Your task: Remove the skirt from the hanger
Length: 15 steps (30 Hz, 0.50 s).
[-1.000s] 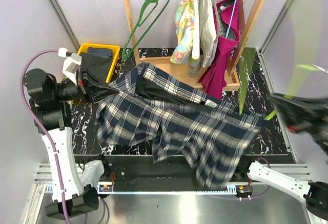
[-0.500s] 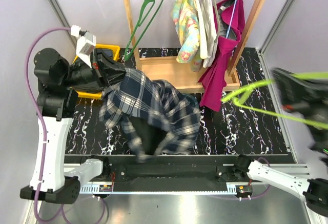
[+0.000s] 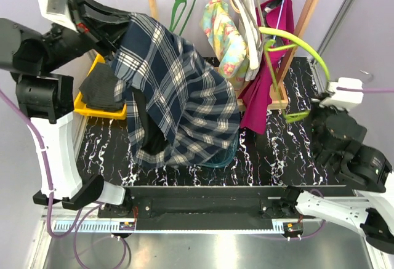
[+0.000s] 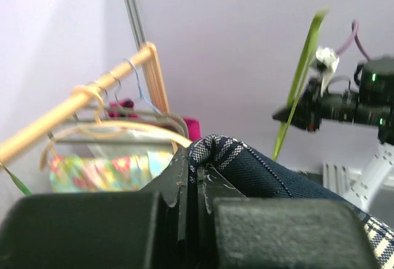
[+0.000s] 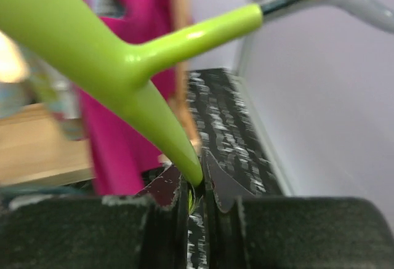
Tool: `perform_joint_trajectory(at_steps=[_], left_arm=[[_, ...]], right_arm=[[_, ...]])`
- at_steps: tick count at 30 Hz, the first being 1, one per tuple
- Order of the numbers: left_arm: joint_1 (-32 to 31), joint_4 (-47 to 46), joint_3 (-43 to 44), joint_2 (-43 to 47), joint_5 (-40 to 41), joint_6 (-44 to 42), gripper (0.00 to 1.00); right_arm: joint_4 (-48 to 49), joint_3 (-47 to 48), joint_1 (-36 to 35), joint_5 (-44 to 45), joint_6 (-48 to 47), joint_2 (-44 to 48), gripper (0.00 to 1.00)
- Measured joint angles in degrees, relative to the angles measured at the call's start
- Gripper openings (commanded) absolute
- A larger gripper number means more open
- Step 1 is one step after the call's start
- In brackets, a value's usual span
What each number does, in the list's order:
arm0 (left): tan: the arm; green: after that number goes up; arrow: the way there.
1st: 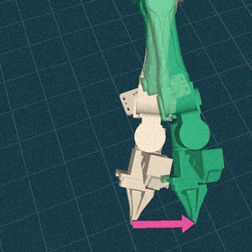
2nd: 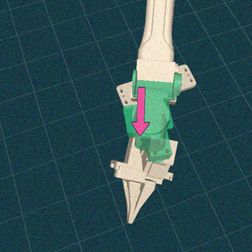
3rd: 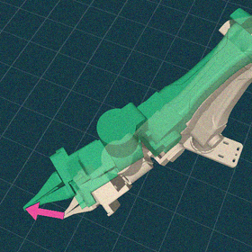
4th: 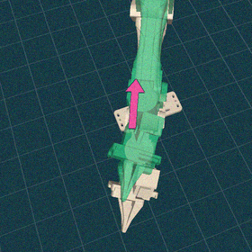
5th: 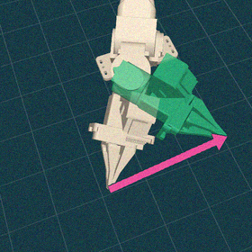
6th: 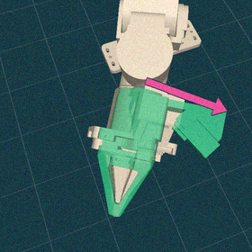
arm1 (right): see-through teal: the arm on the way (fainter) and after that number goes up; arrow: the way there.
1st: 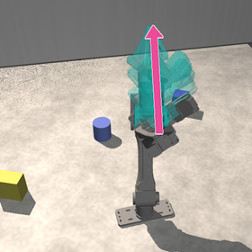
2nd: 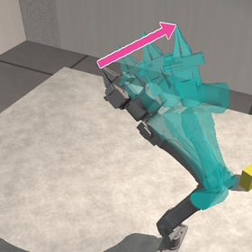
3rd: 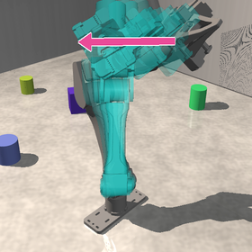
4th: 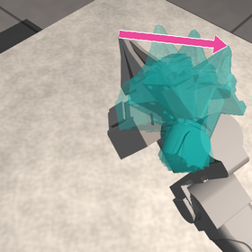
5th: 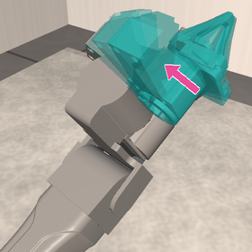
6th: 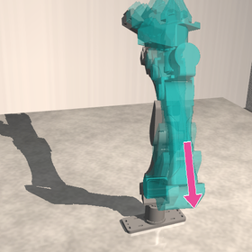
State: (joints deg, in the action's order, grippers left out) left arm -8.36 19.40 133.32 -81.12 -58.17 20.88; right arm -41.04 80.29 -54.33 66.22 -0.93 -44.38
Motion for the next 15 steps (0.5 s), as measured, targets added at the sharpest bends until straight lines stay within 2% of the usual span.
perform_joint_trajectory(at_steps=[2,5,6,8,10,11,15], left_arm=[[0.0,-1.2,3.0,-0.9,1.1,0.7,0.00],[0.0,-3.0,1.8,-0.1,2.0,1.0,0.00],[0.0,-4.1,-1.0,1.2,2.5,0.5,0.00],[-0.3,-4.6,-9.2,4.8,3.3,-1.2,0.00],[-1.1,-5.2,-19.0,8.2,4.2,-3.8,0.00],[-1.7,-5.0,-22.4,9.3,4.6,-4.9,0.00],[-6.1,-1.4,-36.9,11.2,9.0,-12.5,0.00]], right_arm=[[-0.4,-1.7,0.0,4.3,0.4,1.3,0.00],[-0.4,-4.2,0.0,11.5,0.8,3.4,0.00],[0.4,-4.6,0.0,12.8,0.0,3.4,0.00],[9.3,-8.8,0.1,15.5,-6.7,3.4,0.00],[24.6,-16.3,0.0,16.6,-17.5,3.4,0.00],[28.7,-19.1,0.0,16.9,-20.6,2.9,0.00],[40.0,-27.8,0.3,17.3,-28.6,0.0,0.00]])
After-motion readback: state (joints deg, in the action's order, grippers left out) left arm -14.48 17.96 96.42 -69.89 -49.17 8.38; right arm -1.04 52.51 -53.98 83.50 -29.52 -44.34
